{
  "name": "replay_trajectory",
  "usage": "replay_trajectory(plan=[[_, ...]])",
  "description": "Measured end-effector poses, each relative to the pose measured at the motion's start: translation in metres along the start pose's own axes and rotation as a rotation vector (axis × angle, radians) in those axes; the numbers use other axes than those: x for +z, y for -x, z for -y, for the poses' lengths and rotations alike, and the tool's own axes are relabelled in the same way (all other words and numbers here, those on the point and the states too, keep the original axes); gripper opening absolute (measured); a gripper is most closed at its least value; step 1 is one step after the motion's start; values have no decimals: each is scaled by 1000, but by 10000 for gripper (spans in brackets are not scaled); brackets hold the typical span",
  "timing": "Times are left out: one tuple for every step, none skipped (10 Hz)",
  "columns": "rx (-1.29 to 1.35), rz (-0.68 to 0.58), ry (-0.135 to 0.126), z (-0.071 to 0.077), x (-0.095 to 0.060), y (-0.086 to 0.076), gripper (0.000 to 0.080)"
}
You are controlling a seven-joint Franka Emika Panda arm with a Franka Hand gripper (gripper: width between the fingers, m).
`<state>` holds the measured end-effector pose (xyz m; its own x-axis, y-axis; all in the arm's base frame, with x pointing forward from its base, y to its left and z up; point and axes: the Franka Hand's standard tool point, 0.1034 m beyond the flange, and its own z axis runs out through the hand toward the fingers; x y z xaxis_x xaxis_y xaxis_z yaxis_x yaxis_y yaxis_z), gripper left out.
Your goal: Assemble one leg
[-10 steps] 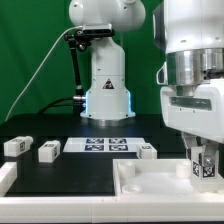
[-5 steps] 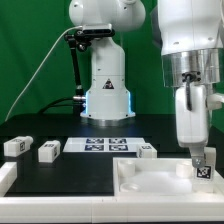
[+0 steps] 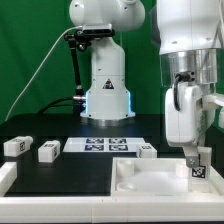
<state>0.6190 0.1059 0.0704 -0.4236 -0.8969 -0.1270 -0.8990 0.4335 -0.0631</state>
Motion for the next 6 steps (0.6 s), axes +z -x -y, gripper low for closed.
replay_trajectory(plan=[[-2,0,0,0,0,0,493],[-3,0,0,0,0,0,615],[-3,-1,0,0,0,0,639],[-4,-1,1,0,1,0,639],[-4,-1,1,0,1,0,648],[-4,-1,1,0,1,0,648]])
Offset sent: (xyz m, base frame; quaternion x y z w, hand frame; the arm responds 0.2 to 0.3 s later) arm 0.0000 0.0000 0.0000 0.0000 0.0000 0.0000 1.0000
